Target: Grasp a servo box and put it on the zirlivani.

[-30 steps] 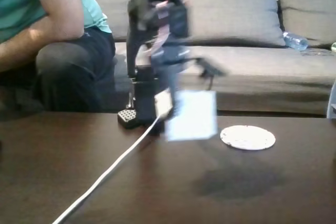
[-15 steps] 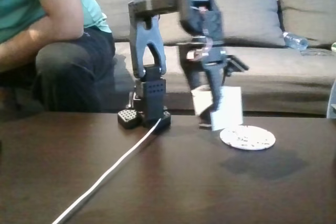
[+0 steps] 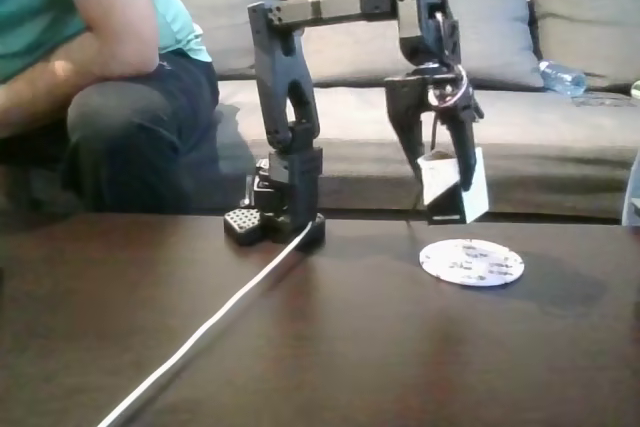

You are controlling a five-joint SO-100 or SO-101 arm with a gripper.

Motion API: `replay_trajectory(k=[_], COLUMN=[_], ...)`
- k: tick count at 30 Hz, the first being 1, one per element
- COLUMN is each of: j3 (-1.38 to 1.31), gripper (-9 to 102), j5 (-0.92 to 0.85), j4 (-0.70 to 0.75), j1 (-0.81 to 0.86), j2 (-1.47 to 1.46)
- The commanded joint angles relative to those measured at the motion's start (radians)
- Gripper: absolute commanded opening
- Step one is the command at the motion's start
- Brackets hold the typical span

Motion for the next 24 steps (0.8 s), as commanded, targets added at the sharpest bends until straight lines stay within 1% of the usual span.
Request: replay_trajectory(k=[1, 3, 13, 24], j3=[0.020, 0.048, 0.249, 0.250], gripper=[11, 11, 9, 9], j5=[0.000, 0.000, 0.000, 0.034], j4=[-0.006, -0.011, -0.176, -0.198], j1=[-0.040, -0.044, -0.058, -0.222], j2=[0.028, 0.026, 0.026, 0.023])
